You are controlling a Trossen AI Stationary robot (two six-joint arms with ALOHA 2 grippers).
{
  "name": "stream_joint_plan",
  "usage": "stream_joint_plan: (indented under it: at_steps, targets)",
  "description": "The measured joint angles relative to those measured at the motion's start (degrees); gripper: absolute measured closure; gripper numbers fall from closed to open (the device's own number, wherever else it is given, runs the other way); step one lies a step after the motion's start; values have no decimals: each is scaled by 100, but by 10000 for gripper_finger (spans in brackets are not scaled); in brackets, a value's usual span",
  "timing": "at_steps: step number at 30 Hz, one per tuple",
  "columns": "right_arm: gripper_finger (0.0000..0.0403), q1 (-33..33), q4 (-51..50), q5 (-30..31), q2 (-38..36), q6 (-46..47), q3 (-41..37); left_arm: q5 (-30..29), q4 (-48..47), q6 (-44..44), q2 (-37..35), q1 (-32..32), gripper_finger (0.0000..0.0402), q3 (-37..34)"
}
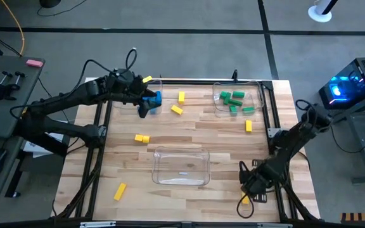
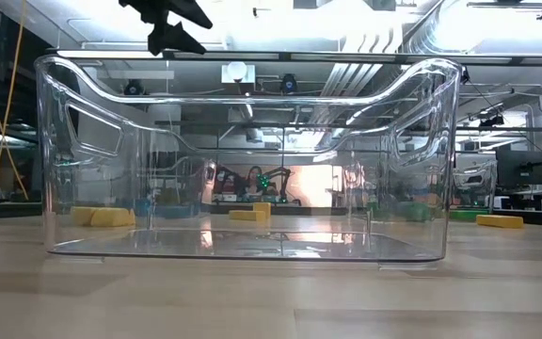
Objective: Sort blocks
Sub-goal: Put the blue block into the top left transparent bin
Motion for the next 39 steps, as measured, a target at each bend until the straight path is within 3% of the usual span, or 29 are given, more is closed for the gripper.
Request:
stream_joint_plan:
  at_steps: [6,14,19,29,33,39]
  targets:
    - [210,-68,-182,-289,22,11,0,1,0,-52,0,-23,140,0]
    - [148,-233,-658,70,22,-298,-73,1,32,-65,0,-20,140,0]
    - [141,-437,-310,-482,26,-405,-600,2,31,-113,0,-20,140,0]
    - [142,-553,513,-560,8,-494,-1126,0,33,-261,0,-20,140,0]
    - [162,-555,482,-546,6,-555,-1158,1,35,-259,0,-20,140,0]
    - [277,-678,315,-523,25,-494,-1085,31,44,-340,-7,-31,140,0]
